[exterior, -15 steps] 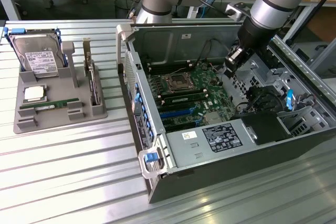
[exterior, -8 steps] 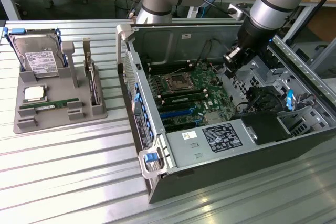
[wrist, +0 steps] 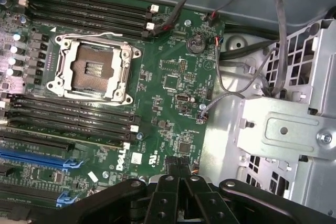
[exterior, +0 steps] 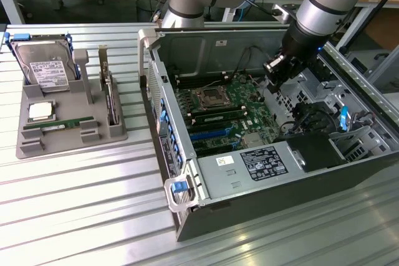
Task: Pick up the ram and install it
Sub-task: 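Press down the ram until it locks into place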
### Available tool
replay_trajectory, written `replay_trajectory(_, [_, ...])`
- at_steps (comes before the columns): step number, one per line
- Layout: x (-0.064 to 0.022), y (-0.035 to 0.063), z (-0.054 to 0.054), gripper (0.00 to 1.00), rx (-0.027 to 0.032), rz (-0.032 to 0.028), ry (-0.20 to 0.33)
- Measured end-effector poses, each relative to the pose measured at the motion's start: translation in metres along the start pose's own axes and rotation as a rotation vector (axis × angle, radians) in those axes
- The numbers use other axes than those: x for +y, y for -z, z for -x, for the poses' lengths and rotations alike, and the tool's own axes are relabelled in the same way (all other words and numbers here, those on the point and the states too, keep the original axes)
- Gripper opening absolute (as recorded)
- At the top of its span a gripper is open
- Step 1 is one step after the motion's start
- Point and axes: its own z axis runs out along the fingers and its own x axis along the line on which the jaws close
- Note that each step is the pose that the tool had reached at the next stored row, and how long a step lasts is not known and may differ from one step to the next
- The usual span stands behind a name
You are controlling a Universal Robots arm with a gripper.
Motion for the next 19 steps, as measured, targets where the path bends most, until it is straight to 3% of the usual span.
replay_trajectory(8, [-0.0001,-0.0005,0.0004,0.11,-0.0033,-0.0044,-0.069])
replay_trajectory(12, [-0.0001,-0.001,0.0004,0.11,-0.0073,-0.0068,-0.144])
replay_trajectory(17, [-0.0001,-0.0012,0.0004,0.11,-0.0097,-0.0082,-0.19])
replay_trajectory(19, [-0.0002,-0.0015,0.0004,0.11,-0.0118,-0.0095,-0.231])
